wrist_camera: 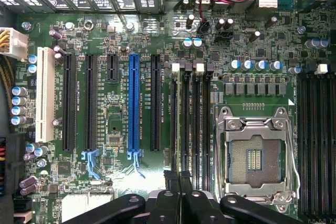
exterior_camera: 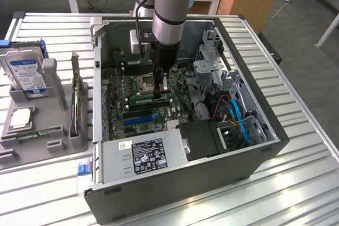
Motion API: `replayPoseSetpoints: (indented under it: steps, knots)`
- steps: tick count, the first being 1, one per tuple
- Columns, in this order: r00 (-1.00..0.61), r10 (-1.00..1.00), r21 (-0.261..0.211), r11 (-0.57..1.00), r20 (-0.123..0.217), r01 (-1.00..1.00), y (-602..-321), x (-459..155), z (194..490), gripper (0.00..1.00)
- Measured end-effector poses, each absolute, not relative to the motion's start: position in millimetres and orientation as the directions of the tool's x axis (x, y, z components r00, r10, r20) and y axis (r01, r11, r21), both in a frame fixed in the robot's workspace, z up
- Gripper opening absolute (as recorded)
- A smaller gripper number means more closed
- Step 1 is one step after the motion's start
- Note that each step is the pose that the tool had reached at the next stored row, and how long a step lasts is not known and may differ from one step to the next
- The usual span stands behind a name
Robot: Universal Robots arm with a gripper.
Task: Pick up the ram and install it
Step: 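Insert the ram into the slot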
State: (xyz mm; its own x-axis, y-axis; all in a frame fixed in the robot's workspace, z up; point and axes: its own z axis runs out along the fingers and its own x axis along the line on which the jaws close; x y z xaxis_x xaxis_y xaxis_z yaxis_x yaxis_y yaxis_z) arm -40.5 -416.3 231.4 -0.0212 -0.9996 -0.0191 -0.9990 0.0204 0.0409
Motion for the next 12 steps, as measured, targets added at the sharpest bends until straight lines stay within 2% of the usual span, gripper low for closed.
replayPoseSetpoints:
  steps: [12]
  knots:
    - [-0.020, -1.000, 0.041, 0.020, -0.019, -0.999, -415.9, -40.4, 231.2, 0.12]
